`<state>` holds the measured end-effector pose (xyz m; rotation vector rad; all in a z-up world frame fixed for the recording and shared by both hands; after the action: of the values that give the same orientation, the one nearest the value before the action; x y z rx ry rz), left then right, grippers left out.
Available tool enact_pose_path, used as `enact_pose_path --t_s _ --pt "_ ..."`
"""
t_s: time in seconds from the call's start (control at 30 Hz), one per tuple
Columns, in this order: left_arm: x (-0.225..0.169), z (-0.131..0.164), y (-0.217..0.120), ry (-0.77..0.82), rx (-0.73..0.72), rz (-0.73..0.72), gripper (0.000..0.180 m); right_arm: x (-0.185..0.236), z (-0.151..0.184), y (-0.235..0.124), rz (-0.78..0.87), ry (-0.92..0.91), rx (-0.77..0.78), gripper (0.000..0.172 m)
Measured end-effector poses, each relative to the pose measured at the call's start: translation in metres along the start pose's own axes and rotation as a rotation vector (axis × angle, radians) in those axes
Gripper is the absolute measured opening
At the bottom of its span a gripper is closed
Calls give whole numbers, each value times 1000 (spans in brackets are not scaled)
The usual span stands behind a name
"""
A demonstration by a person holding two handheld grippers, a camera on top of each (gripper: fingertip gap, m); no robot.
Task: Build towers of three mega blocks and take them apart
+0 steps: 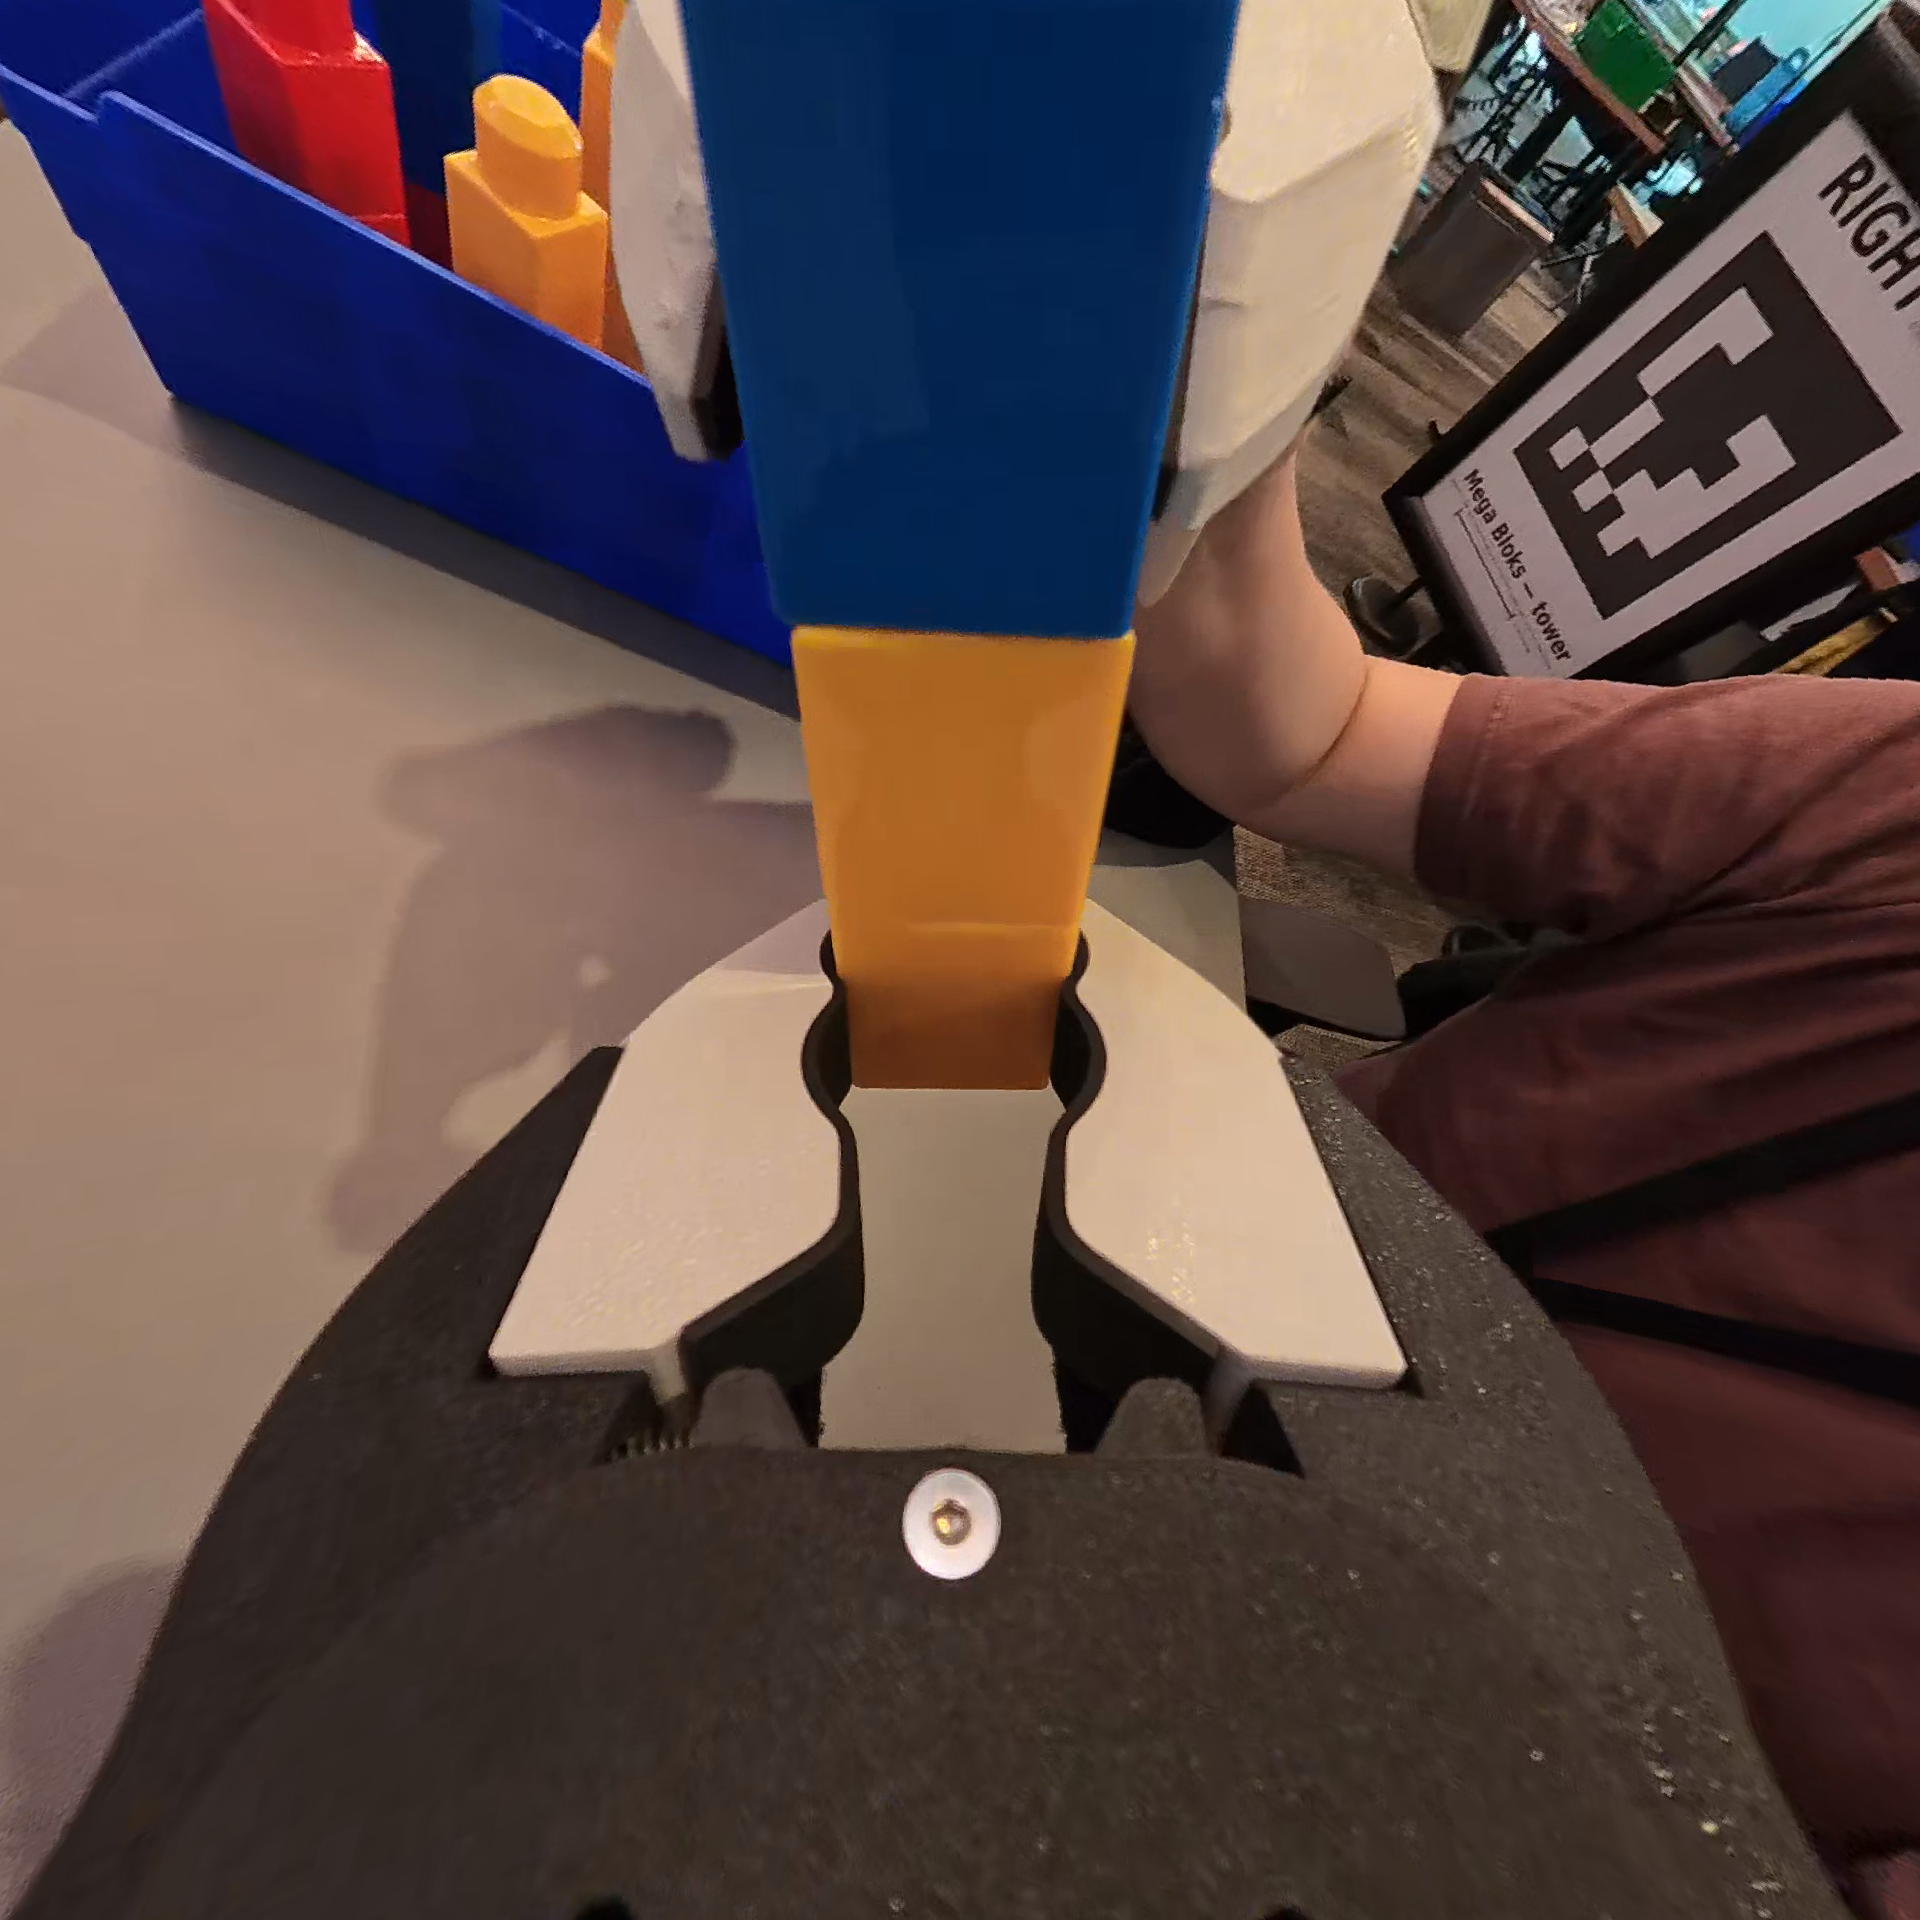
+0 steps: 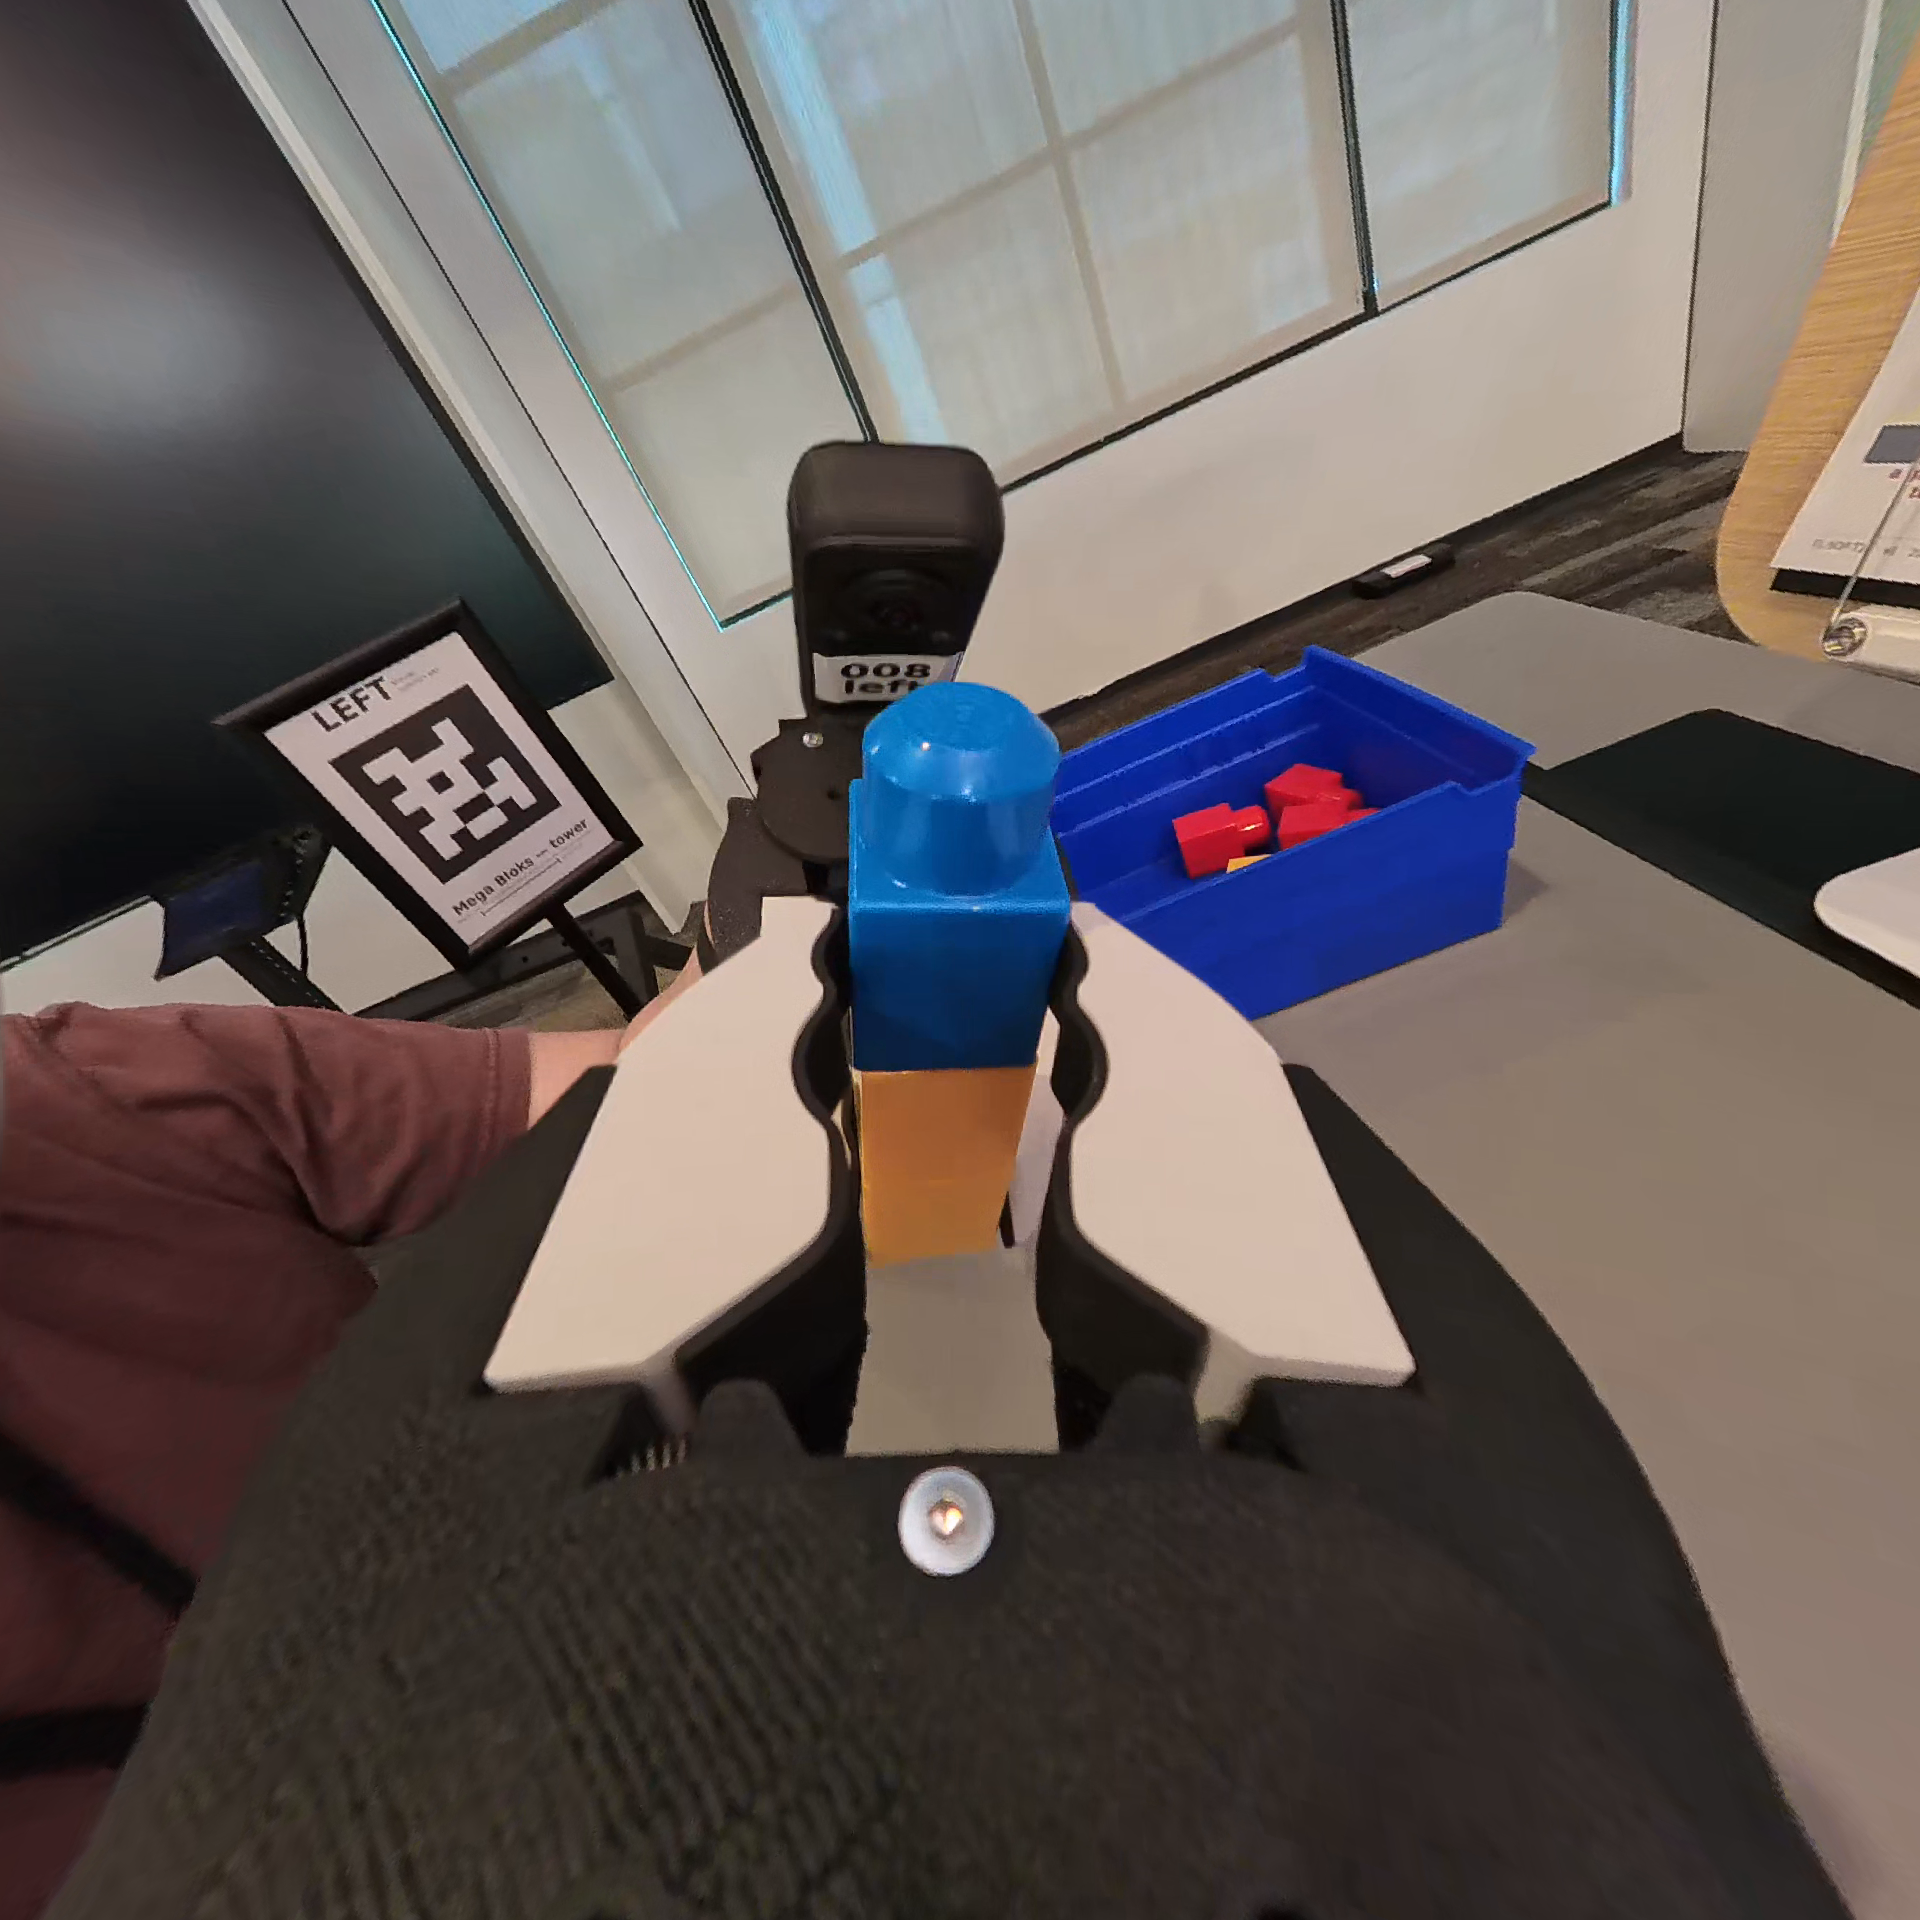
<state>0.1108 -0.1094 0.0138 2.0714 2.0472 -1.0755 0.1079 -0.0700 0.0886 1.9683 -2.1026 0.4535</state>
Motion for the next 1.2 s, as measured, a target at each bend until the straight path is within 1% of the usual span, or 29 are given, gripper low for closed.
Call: enact_pose_path --t_s 0.07,0.17,0.47,0.63,0.7,0.8,0.83,1.03,1.2 --pt "-1 2 -1 16 16 7 35 3 1 0 -15 -19 8 37" --pt "-9 2 -2 25 17 62 35 9 0 1 -54 -25 -2 37" --pt "-9 7 -2 24 44 66 36 9 4 3 -53 -18 18 37" --pt "-10 2 -1 25 4 88 36 10 -2 2 -44 -33 -14 38" --pt "-11 1 -2 24 -1 99 36 9 -5 2 -36 -25 -33 43" --pt "-11 2 -2 27 2 98 36 9 -8 1 -48 6 -57 43" --pt "-11 1 -2 23 -1 93 36 10 -8 1 -53 8 -58 39" --pt "-8 2 -1 27 18 63 35 9 -4 -1 -51 -9 -24 37" --pt "-9 4 2 31 35 79 35 10 0 -1 -40 -39 15 37"
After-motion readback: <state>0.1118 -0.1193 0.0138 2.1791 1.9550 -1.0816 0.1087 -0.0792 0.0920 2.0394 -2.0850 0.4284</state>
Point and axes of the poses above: each gripper's, where its closed fingertips meet, y out along the fingers, z out of its underside, x = y × z across the jaws, the point moved 1 cm from there along -y, back along the fingers, and after that the axes turned 8 degrees about z, right-handed, at the moved point
